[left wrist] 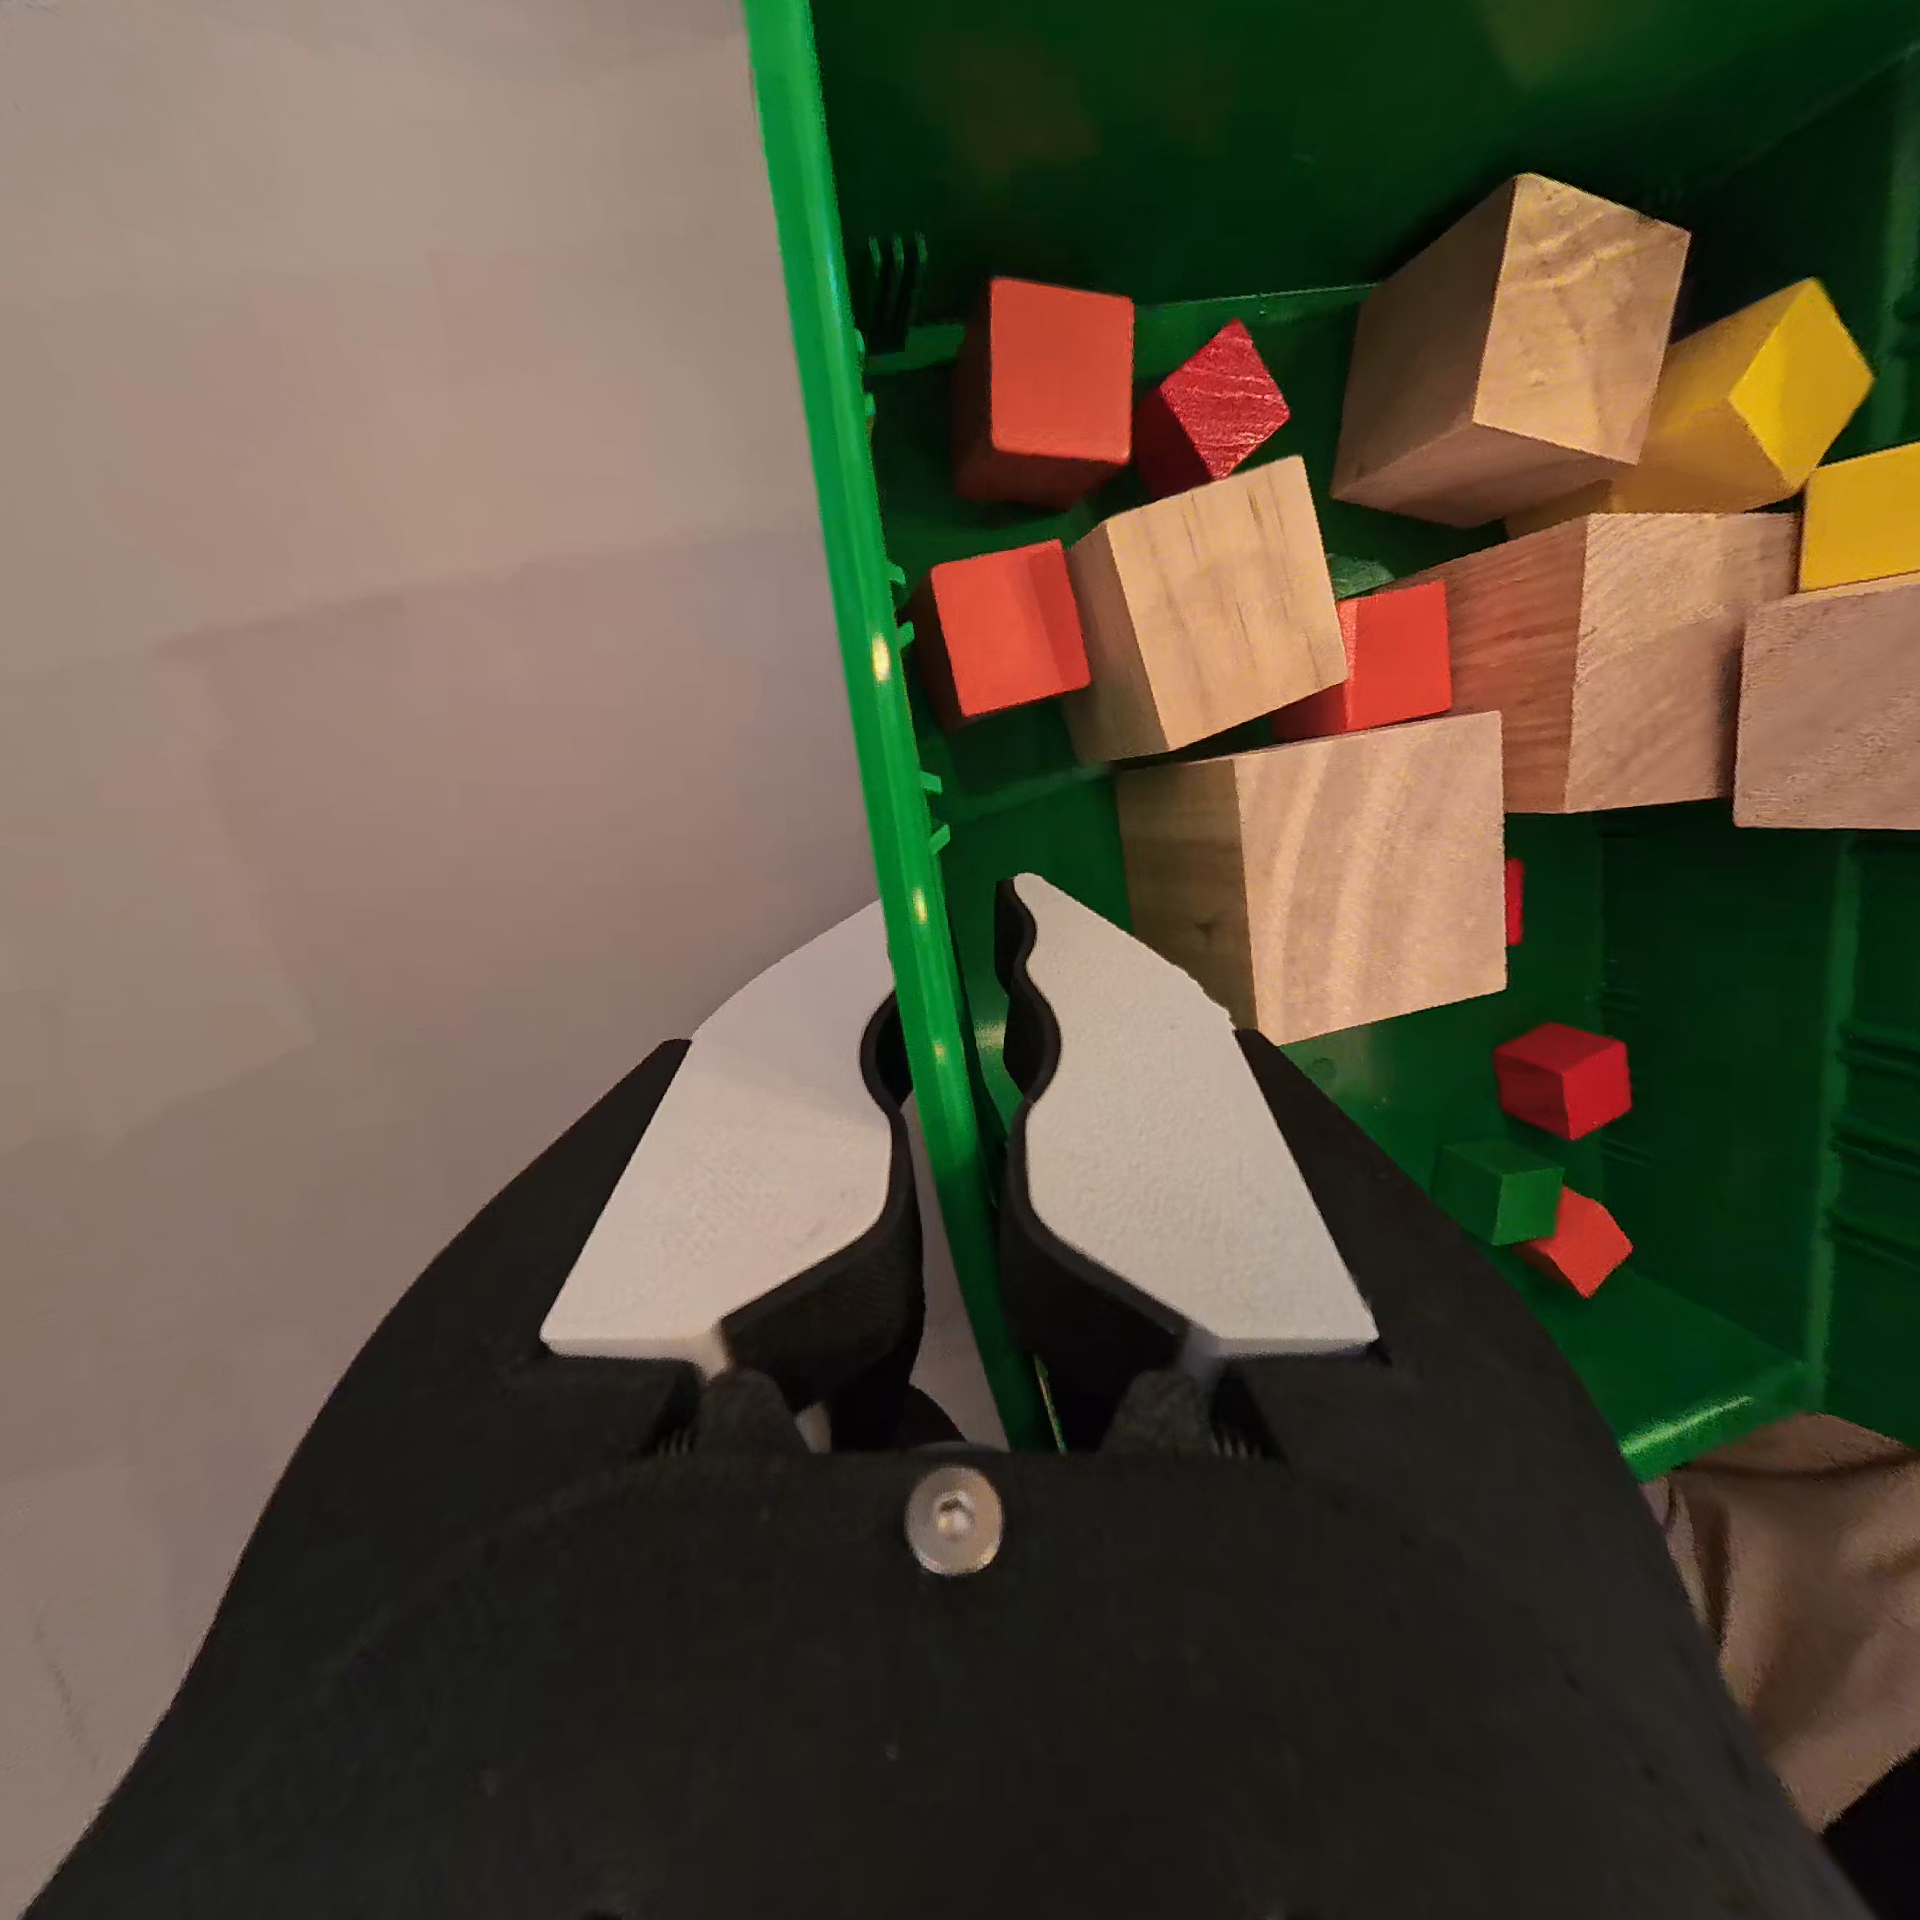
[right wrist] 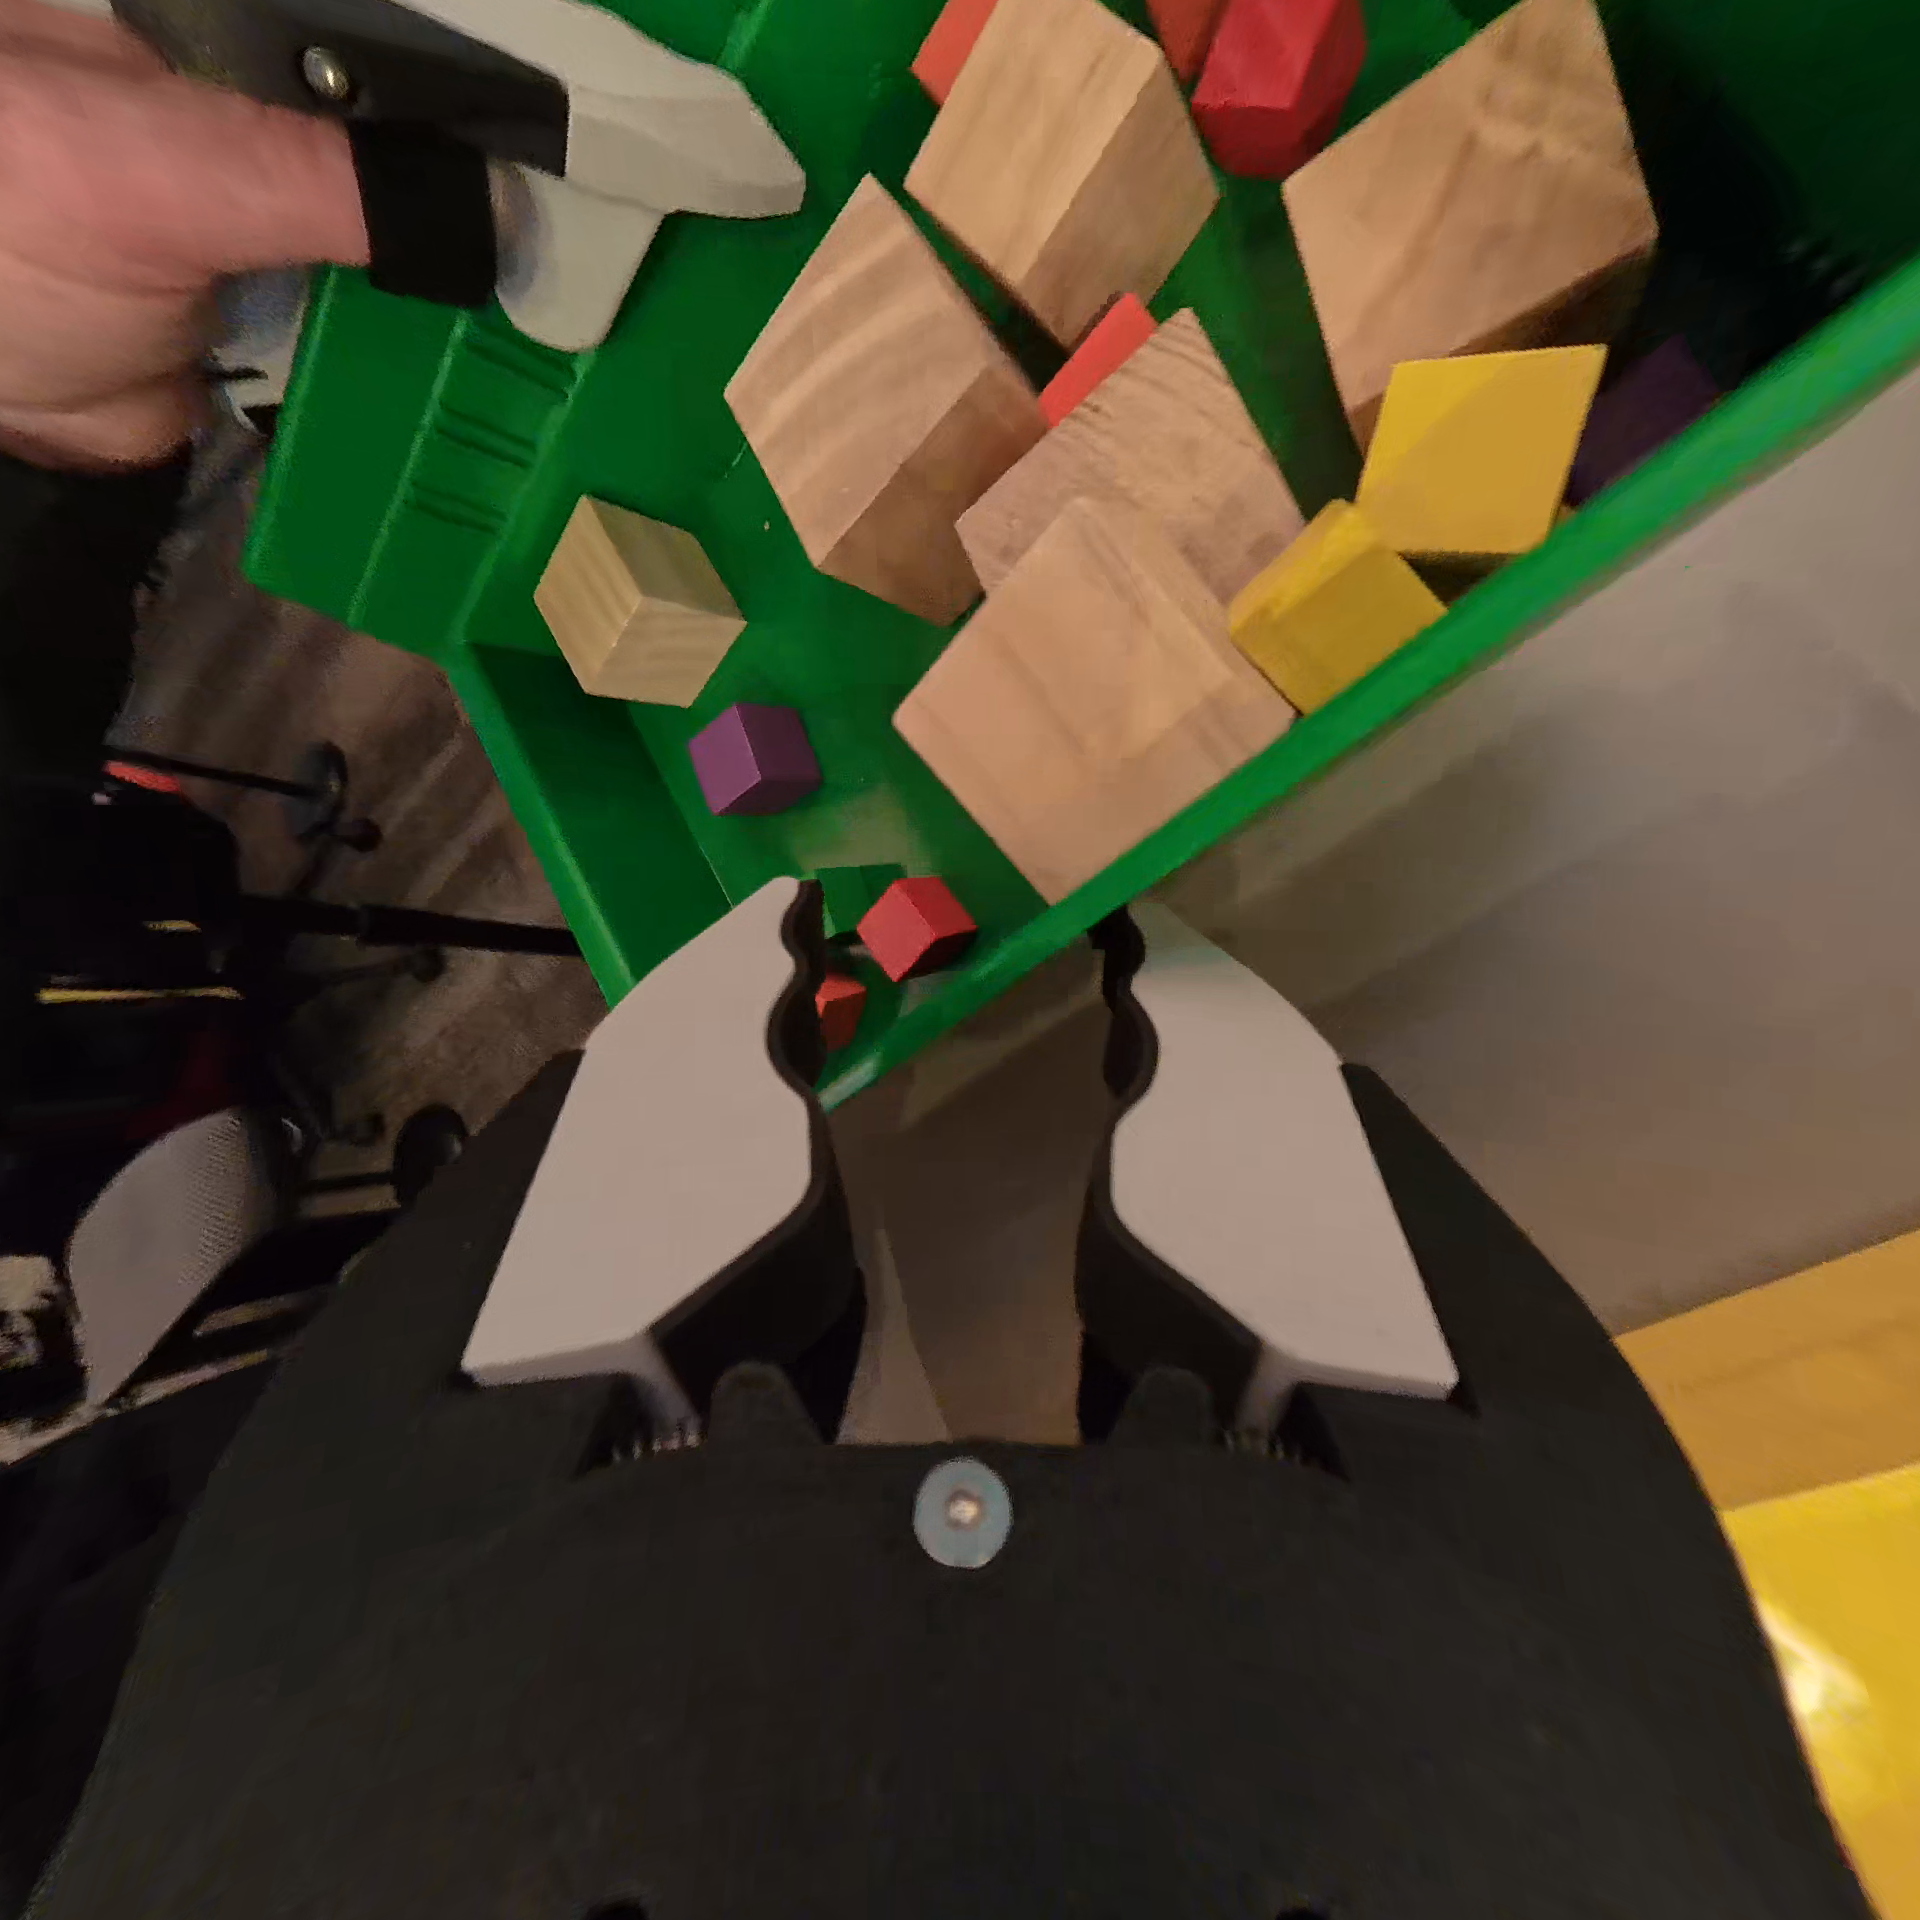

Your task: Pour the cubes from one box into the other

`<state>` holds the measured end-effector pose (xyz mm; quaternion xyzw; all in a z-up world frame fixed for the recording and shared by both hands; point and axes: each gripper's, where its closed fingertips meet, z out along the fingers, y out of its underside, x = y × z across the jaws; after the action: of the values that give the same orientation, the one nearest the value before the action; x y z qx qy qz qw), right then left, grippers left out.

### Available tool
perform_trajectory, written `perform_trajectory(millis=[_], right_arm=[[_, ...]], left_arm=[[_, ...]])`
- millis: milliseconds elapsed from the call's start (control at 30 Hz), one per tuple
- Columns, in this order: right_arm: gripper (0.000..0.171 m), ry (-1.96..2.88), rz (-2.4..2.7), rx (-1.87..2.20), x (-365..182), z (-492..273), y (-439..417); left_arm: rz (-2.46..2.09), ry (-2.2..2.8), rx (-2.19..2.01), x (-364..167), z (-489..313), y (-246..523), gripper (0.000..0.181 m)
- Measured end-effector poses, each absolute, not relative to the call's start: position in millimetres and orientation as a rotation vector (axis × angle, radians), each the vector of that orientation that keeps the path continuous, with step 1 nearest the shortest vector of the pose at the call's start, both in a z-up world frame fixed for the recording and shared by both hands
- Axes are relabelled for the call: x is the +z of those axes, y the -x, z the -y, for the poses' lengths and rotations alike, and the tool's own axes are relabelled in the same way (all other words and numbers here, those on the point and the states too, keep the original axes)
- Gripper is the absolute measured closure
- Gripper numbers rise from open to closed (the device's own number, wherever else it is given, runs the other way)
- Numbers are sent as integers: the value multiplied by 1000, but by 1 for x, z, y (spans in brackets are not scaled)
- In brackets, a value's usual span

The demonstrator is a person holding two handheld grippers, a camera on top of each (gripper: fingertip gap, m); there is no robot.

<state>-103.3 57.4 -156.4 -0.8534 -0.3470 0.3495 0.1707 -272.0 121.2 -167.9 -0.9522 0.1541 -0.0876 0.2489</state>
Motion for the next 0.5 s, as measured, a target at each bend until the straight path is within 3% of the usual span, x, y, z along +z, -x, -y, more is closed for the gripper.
perform_trajectory(millis=[67,500], right_arm=[[139,2416,985,952,-157,-61,97],[151,2377,947,855,-107,-92,51]], left_arm=[[-433,2587,-248,-166,-123,268,170],[-559,2530,-156,-112,-151,226,169]])
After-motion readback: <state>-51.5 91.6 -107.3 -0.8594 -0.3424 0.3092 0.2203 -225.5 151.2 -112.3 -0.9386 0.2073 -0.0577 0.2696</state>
